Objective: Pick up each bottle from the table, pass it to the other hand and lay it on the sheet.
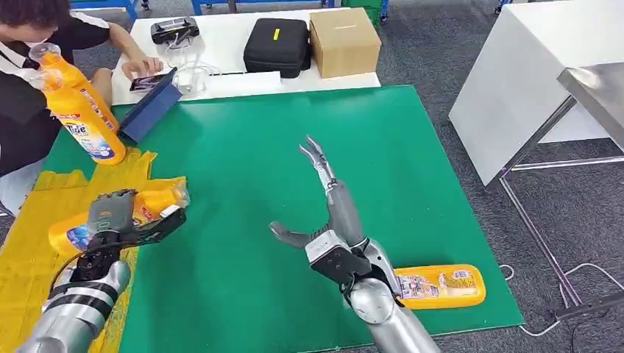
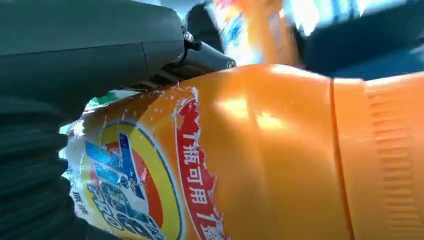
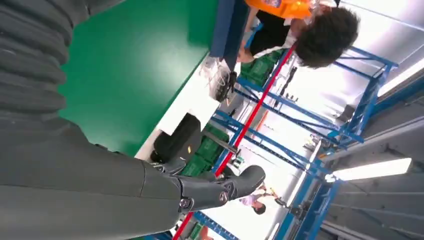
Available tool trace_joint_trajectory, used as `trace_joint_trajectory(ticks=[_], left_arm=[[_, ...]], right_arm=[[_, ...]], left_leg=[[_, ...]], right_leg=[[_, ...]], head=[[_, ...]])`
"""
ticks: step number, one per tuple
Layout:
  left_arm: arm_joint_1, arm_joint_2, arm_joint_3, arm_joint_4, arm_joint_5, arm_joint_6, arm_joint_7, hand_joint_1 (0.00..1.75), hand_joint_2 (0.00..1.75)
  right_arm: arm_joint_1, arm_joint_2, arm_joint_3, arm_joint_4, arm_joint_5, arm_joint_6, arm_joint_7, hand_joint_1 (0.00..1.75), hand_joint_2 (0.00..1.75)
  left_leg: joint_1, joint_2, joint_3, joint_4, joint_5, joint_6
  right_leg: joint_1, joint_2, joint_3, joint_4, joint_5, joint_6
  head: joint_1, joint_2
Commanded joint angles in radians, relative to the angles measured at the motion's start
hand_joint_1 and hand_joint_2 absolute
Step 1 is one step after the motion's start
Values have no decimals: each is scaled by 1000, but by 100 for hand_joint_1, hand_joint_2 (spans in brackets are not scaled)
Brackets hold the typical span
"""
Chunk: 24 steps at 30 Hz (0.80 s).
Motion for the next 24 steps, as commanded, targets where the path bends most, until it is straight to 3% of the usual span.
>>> trace_joint_trajectory(ticks=[1, 9, 10, 11, 24], left_arm=[[-106, 35, 68, 285, -15, 27, 29, 175, 175], [-107, 31, 105, 286, -18, 41, 70, 175, 175], [-105, 27, 118, 283, -4, 50, 60, 115, 175], [-102, 19, 145, 277, 27, 71, 18, 0, 175], [2, -68, 252, 65, 218, 325, -250, 0, 175]], right_arm=[[-46, -14, 3, 54, -11, 0, 0, 0, 175], [-53, -12, 8, 62, -10, -2, 0, 0, 175], [-53, -11, 8, 63, -10, -2, 0, 0, 175], [-53, -12, 9, 64, -10, -3, 0, 0, 175], [-36, -23, 17, 88, -2, -31, 2, 0, 175]], left_leg=[[3, -1, 5, 1, -3, -1], [3, 2, 6, 1, -2, -2], [2, 3, 5, 0, -1, -2], [3, 3, 7, 0, -2, -2], [7, -2, 5, 0, 0, -4]], right_leg=[[3, 0, 5, -1, -2, -2], [3, 3, 5, -1, 1, -3], [2, 2, 3, -1, 1, -3], [3, 3, 5, -1, 2, -6], [5, -1, 5, -2, 1, -5]], head=[[0, 0], [0, 0], [0, 0], [0, 0], [0, 0]])
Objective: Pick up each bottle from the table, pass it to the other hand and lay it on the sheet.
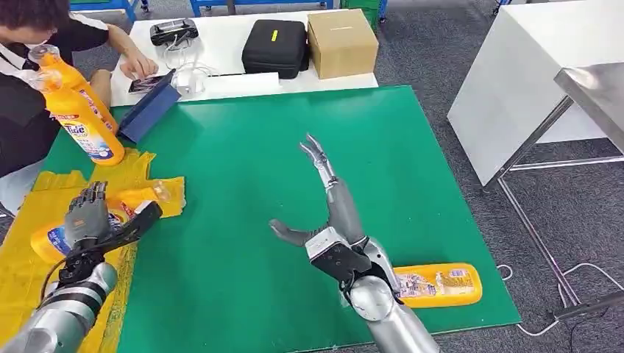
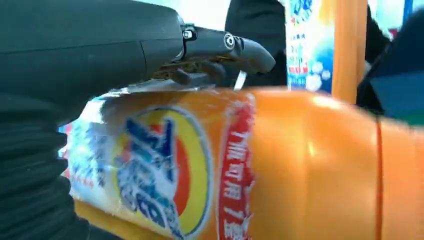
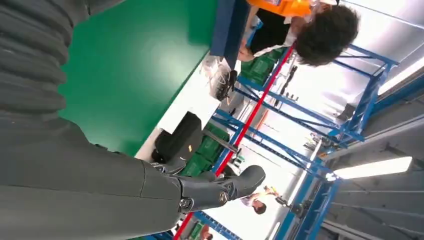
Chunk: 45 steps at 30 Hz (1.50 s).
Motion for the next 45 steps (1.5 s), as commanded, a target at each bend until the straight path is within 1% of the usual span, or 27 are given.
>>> trace_joint_trajectory(ticks=[1, 2, 3, 6, 7, 9, 10, 11, 12, 14, 16, 17, 18, 20, 21, 22, 23, 25, 28, 33, 34, 35, 36, 40, 42, 43, 45], left_arm=[[67, -78, 103, -153, 80, 109, -113, 0, 175], [98, -97, 138, -238, 81, 109, -139, 0, 175], [113, -110, 162, -280, 83, 109, -156, 0, 175], [113, -110, 162, -280, 83, 109, -156, 0, 175], [124, -126, 189, -322, 89, 109, -174, 0, 175], [147, -208, 328, -473, 138, 109, -319, 0, 175], [150, -229, 359, -507, 146, 109, -358, 0, 175], [154, -267, 396, -565, 196, 109, -434, 0, 175], [163, -288, 381, -609, 263, 109, -480, 0, 175], [215, -261, 226, -692, 431, 94, -461, 0, 175], [276, -228, 90, -799, 569, -44, -386, 0, 175], [307, -215, 27, -842, 686, -187, -353, 0, 175], [316, -214, 10, -851, 691, -180, -342, 0, 175], [344, -193, -40, -866, 824, -315, -343, 0, 175], [363, -192, -55, -875, 845, -345, -343, 0, 175], [394, -194, -77, -892, 882, -400, -346, 0, 175], [417, -196, -90, -904, 908, -431, -346, 0, 175], [432, -197, -97, -909, 934, -452, -356, 0, 175], [477, -196, -114, -926, 991, -512, -360, 0, 175], [480, -194, -115, -930, 991, -512, -361, 0, 175], [478, -194, -114, -930, 991, -512, -361, 0, 175], [482, -195, -111, -933, 1020, -534, -362, 0, 175], [491, -195, -107, -938, 1027, -536, -363, 0, 175], [534, -201, -76, -952, 1087, -564, -370, 0, 175], [535, -206, -69, -941, 1110, -585, -373, 0, 175], [534, -207, -70, -937, 1110, -589, -375, 0, 175], [524, -209, -82, -921, 1109, -598, -378, 0, 175]], right_arm=[[-24, -23, 16, 70, 4, -18, 2, 0, 175], [-22, -25, 17, 72, 5, -23, 2, 0, 175], [-20, -26, 17, 73, 6, -26, 1, 0, 175], [-20, -26, 17, 73, 6, -26, 1, 0, 175], [-19, -26, 16, 74, 6, -29, 1, 0, 175], [-10, -27, 15, 72, 16, -47, 2, 0, 175], [-7, -28, 15, 71, 19, -50, 3, 0, 175], [0, -31, 14, 67, 31, -65, 4, 0, 175], [9, -36, 14, 63, 52, -82, 7, 0, 175], [24, -55, 16, 48, 107, -102, 26, 0, 175], [43, -94, 17, 25, 179, -89, 57, 0, 175], [58, -128, 18, 6, 228, -73, 73, 0, 175], [68, -135, 10, -3, 231, -70, 69, 0, 175], [73, -180, 23, -14, 293, -25, 79, 0, 175], [80, -203, 25, -20, 320, -15, 85, 0, 175], [89, -247, 30, -23, 362, 19, 107, 0, 175], [100, -275, 26, -25, 369, 39, 113, 0, 175], [107, -294, 21, -21, 369, 45, 102, 0, 175], [144, -364, 2, -35, 437, 62, 142, 0, 175], [149, -371, -4, -38, 437, 60, 136, 0, 175], [148, -366, -3, -40, 437, 60, 137, 0, 175], [149, -382, 0, -40, 484, 71, 174, 0, 175], [161, -404, -12, -49, 490, 67, 181, 0, 175], [254, -471, -126, -124, 504, 28, 189, 0, 175], [279, -487, -165, -147, 506, 51, 178, 0, 175], [288, -494, -182, -154, 507, 59, 172, 0, 175], [308, -541, -216, -167, 475, 121, 152, 0, 175]], left_leg=[[2, -4, 5, 0, -2, 0], [1, -3, 2, 0, -1, 0], [2, -3, 3, 0, -2, 0], [2, -4, 4, 1, -2, 0], [1, -3, 1, 0, -1, 0], [1, -4, 2, 1, -2, -1], [2, -5, 3, 2, -3, -1], [1, -4, -1, 1, -1, 0], [2, -6, 0, 2, -2, 0], [1, -6, 0, 1, -1, 0], [1, -5, 2, 1, -3, 0], [2, -5, 4, 1, -4, 0], [0, -3, 1, 0, -2, 0], [1, -6, 4, 1, -3, 0], [0, -7, 0, 1, -1, 0], [1, -8, 1, 1, -2, 0], [1, -8, 3, 1, -3, 1], [0, -6, 3, 0, -3, 1], [-1, -6, 1, 1, -3, 1], [-3, -7, 1, 1, -4, 2], [-3, -5, -1, 1, -3, 2], [-2, -5, 1, 2, -5, 2], [-3, -4, -1, 1, -3, 2], [-2, -8, 3, 2, -6, 2], [-2, -9, 4, 2, -7, 2], [-3, -7, 0, 1, -4, 3], [-3, -7, 2, 2, -6, 3]], right_leg=[[2, -3, 7, -2, -2, -1], [1, -1, 4, -2, -1, -1], [1, -1, 5, -2, -1, -1], [2, -2, 6, -2, -2, -1], [1, -2, 3, -1, -1, -1], [1, -2, 5, -2, -1, -2], [2, -3, 5, -1, -2, -2], [1, -3, 2, -1, -1, -1], [2, -4, 3, -1, -2, -1], [1, -4, 3, -1, -1, -1], [1, -3, 5, -2, -2, -1], [2, -3, 7, -2, -3, -1], [0, -2, 3, -2, -1, 0], [1, -4, 6, -2, -3, -1], [1, -5, 3, -2, -2, 0], [1, -6, 5, -2, -3, -1], [1, -6, 7, -3, -3, 0], [0, -4, 6, -3, -2, 0], [-1, -4, 4, -2, -2, 0], [-1, -5, 5, -2, -3, -1], [-1, -3, 2, -2, -1, 0], [0, -2, 4, -1, -2, -1], [-1, -2, 1, -2, -1, -1], [0, -5, 7, -2, -4, -1], [0, -6, 8, -2, -5, -1], [-2, -5, 3, -2, -2, 0], [-1, -4, 5, -2, -3, -1]], head=[[0, 0], [0, 0], [0, 0], [0, 0], [0, 0], [0, 0], [0, 0], [0, 0], [0, 0], [0, 0], [0, 0], [0, 0], [0, 0], [0, 0], [0, 0], [0, 0], [0, 0], [0, 0], [0, 0], [0, 0], [0, 0], [0, 0], [0, 0], [-1, 0], [0, 0], [0, 0], [0, 0]])
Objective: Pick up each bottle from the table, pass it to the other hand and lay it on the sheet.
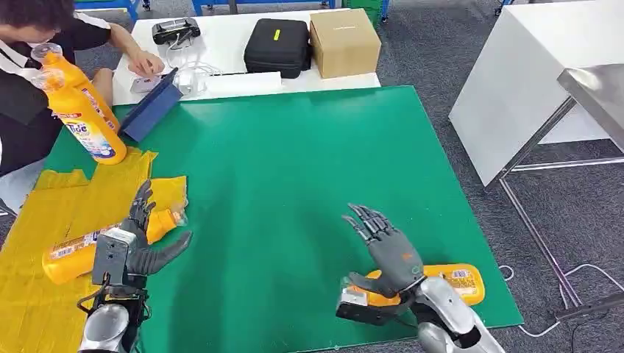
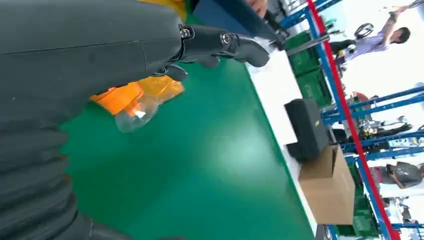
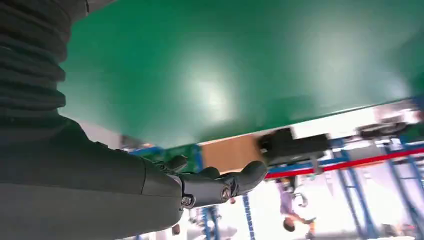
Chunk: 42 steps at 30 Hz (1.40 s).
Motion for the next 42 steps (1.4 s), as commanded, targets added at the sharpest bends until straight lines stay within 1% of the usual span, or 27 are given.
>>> trace_joint_trajectory(ticks=[1, 2, 4, 6, 7, 10, 11, 12, 13, 16, 17, 19, 20, 22, 26, 28, 29, 32, 34, 40, 41, 42], left_arm=[[-8, -4, -4, 48, 23, -36, -6, 0, 175], [-12, -4, -9, 55, 23, -37, -6, 0, 175], [-19, -2, -17, 64, 24, -41, -6, 0, 175], [-26, 0, -25, 77, 31, -48, -6, 0, 175], [-28, 0, -26, 80, 32, -48, -6, 0, 175], [-28, 0, -26, 80, 32, -48, -6, 0, 175], [-29, 2, -29, 81, 32, -49, -6, 0, 175], [-34, 3, -33, 87, 32, -50, -6, 0, 175], [-43, 5, -38, 99, 34, -51, -6, 0, 175], [-62, 5, -42, 126, 42, -52, -9, 0, 175], [-62, 5, -43, 127, 42, -52, -9, 0, 175], [-62, 5, -43, 127, 42, -52, -9, 0, 175], [-61, 5, -43, 126, 43, -52, -9, 0, 175], [-60, 6, -47, 124, 45, -53, -11, 0, 175], [-66, 6, -53, 126, 51, -52, -13, 0, 175], [-74, 6, -60, 134, 56, -51, -15, 0, 175], [-75, 6, -61, 136, 57, -50, -15, 0, 175], [-87, 3, -66, 143, 58, -43, -19, 0, 175], [-89, 3, -70, 142, 58, -42, -19, 0, 175], [-94, 0, -83, 148, 60, -43, -20, 0, 175], [-95, 0, -83, 149, 61, -42, -19, 0, 175], [-95, 0, -83, 149, 61, -42, -19, 0, 175]], right_arm=[[98, -166, -174, -79, -38, 108, -30, 0, 175], [109, -191, -196, -77, -56, 129, -33, 0, 175], [127, -222, -235, -67, -115, 171, -56, 0, 175], [136, -255, -261, -44, -132, 199, -64, 0, 175], [135, -258, -265, -40, -136, 201, -67, 0, 175], [134, -253, -263, -41, -135, 201, -66, 0, 175], [132, -266, -253, -39, -134, 218, -64, 0, 175], [139, -300, -247, -42, -138, 234, -69, 0, 175], [152, -346, -246, -50, -172, 256, -91, 0, 175], [190, -417, -293, -67, -248, 281, -122, 0, 175], [192, -421, -299, -67, -252, 283, -125, 0, 175], [192, -421, -299, -67, -252, 283, -125, 0, 175], [191, -418, -297, -70, -253, 285, -125, 0, 175], [189, -424, -297, -68, -270, 303, -131, 0, 175], [189, -435, -298, -57, -291, 326, -142, 0, 175], [194, -444, -285, -52, -301, 339, -155, 0, 175], [193, -445, -280, -50, -303, 341, -157, 0, 175], [193, -455, -260, -43, -308, 347, -163, 0, 175], [172, -442, -239, -19, -287, 350, -151, 0, 175], [90, -377, -148, 87, -232, 341, -146, 0, 175], [85, -375, -139, 94, -229, 337, -145, 0, 175], [85, -375, -139, 94, -229, 337, -145, 0, 175]], left_leg=[[2, -4, 6, 2, -4, -1], [-1, -5, 2, 1, -1, 0], [-1, -7, 4, 2, -3, 0], [-1, -6, 5, 2, -3, 0], [-3, -4, 2, 0, -1, 1], [-1, -4, 5, 1, -3, 0], [-3, -3, 3, 0, -2, 1], [-2, -3, 5, 0, -3, 0], [-3, -3, 3, 0, -2, 1], [-3, -6, 4, 2, -3, 1], [-4, -6, 3, 1, -1, 1], [-2, -5, 5, 2, -3, 2], [-3, -3, 3, 0, -1, 2], [-2, -2, 6, 1, -3, 1], [-3, -2, 3, 0, -1, 2], [-2, -3, 5, 1, -3, 2], [-3, -2, 3, 0, -1, 2], [-1, -3, 6, 0, -2, 2], [-2, -2, 4, 0, -1, 2], [-1, 0, 8, -1, -2, 2], [-1, 0, 5, -1, -1, 2], [-1, 0, 6, -1, -1, 2]], right_leg=[[1, -2, 8, 0, -4, -2], [-1, -4, 4, 0, -2, -1], [0, -5, 6, 0, -3, -1], [0, -4, 7, -1, -3, -1], [-2, -3, 3, -1, -1, 0], [-1, -1, 6, -1, -1, -1], [-2, -1, 3, -1, 0, 0], [-2, -1, 5, -1, -1, -1], [-2, -1, 3, -1, 0, 0], [-2, -4, 5, 0, -2, 0], [-4, -4, 3, 0, -1, 1], [-2, -4, 6, -1, -2, 0], [-3, -2, 4, -1, 0, 0], [-2, 0, 6, -2, -1, 0], [-4, -1, 3, -1, 0, 1], [-2, -1, 6, -1, -1, 0], [-3, -1, 3, -2, 0, 1], [-2, -2, 7, -2, -1, 0], [-3, -1, 4, -2, 0, 1], [-1, 1, 8, -4, 1, 0], [-2, 1, 5, -4, 2, 1], [-1, 0, 6, -4, 2, 0]], head=[[0, 0], [0, 0], [0, 0], [0, 0], [0, 0], [0, 0], [0, 0], [0, 0], [0, 0], [-1, 0], [-1, 0], [0, 0], [0, 0], [0, 0], [0, 0], [0, 0], [-1, 0], [0, 0], [0, 0], [0, 0], [0, 0], [0, 0]])
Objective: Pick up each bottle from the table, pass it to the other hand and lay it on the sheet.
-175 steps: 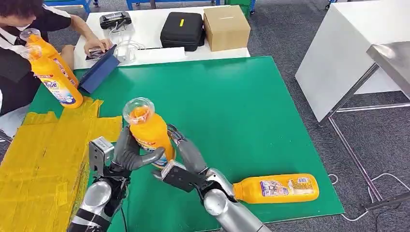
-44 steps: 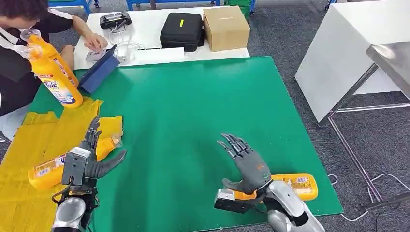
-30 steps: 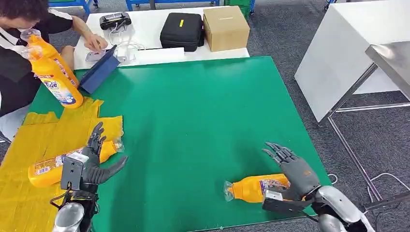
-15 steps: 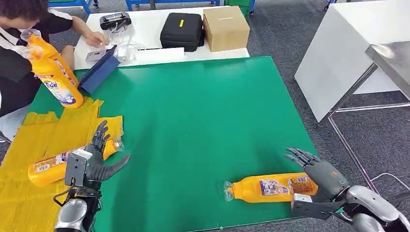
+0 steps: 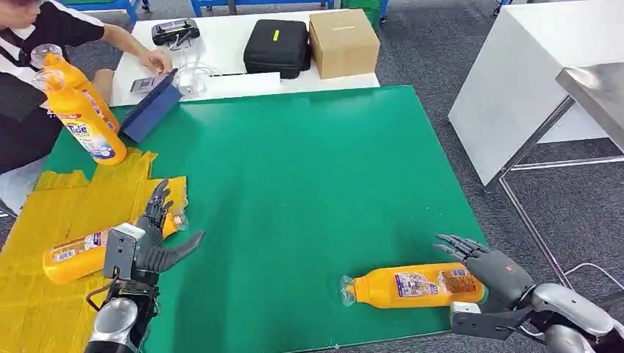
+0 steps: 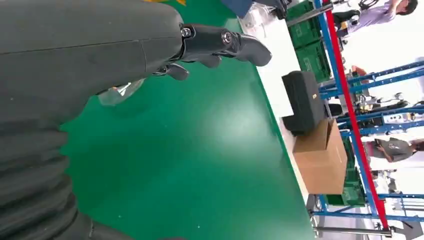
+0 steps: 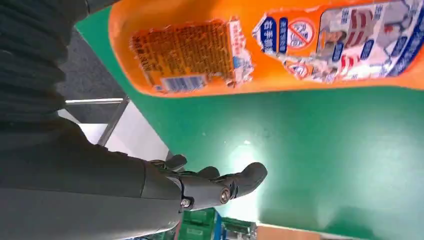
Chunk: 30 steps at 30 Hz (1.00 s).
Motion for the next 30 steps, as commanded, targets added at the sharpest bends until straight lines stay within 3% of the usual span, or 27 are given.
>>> trace_joint_trajectory(ticks=[1, 9, 19, 20, 21, 22, 23, 30], left_arm=[[-41, 0, -34, 68, 2, 0, 2, 0, 175], [-41, 1, -33, 65, 4, 1, 1, 0, 175], [-39, 1, -42, 39, 13, 9, 18, 0, 175], [-38, 1, -42, 38, 13, 10, 19, 0, 175], [-34, 1, -40, 34, 13, 13, 21, 0, 175], [-27, 1, -38, 23, 13, 13, 22, 0, 175], [-24, 1, -36, 19, 13, 14, 24, 0, 175], [-8, -4, -27, 0, 11, 14, 35, 0, 175]], right_arm=[[-99, 81, 126, 143, 31, -6, 5, 0, 175], [-100, 77, 134, 143, 37, -8, 9, 0, 175], [-234, 242, 272, 398, 203, -89, 109, 0, 175], [-234, 244, 273, 403, 210, -95, 120, 17, 175], [-238, 250, 275, 411, 233, -107, 144, 79, 175], [-246, 254, 281, 420, 257, -113, 165, 152, 175], [-250, 256, 282, 423, 265, -114, 173, 169, 175], [-293, 310, 294, 472, 375, -154, 224, 175, 175]], left_leg=[[4, -2, 6, -1, -1, -2], [2, -2, 4, -1, -1, -1], [5, 0, 7, -1, -1, -2], [3, 0, 5, -2, 0, -1], [4, 0, 6, -1, -1, -1], [5, 0, 8, -1, -1, -1], [3, 2, 6, -1, 0, -1], [4, 3, 8, -1, 0, -1]], right_leg=[[4, 0, 8, -4, 0, -3], [2, -1, 5, -2, 0, -2], [4, 2, 8, -4, 0, -3], [3, 1, 6, -4, 0, -2], [4, 1, 7, -4, 0, -3], [5, 1, 9, -4, 0, -3], [4, 2, 6, -3, 0, -2], [4, 2, 7, -3, 2, -2]], head=[[0, 0], [0, 0], [0, 0], [0, 0], [0, 0], [0, 0], [0, 0], [0, 0]])
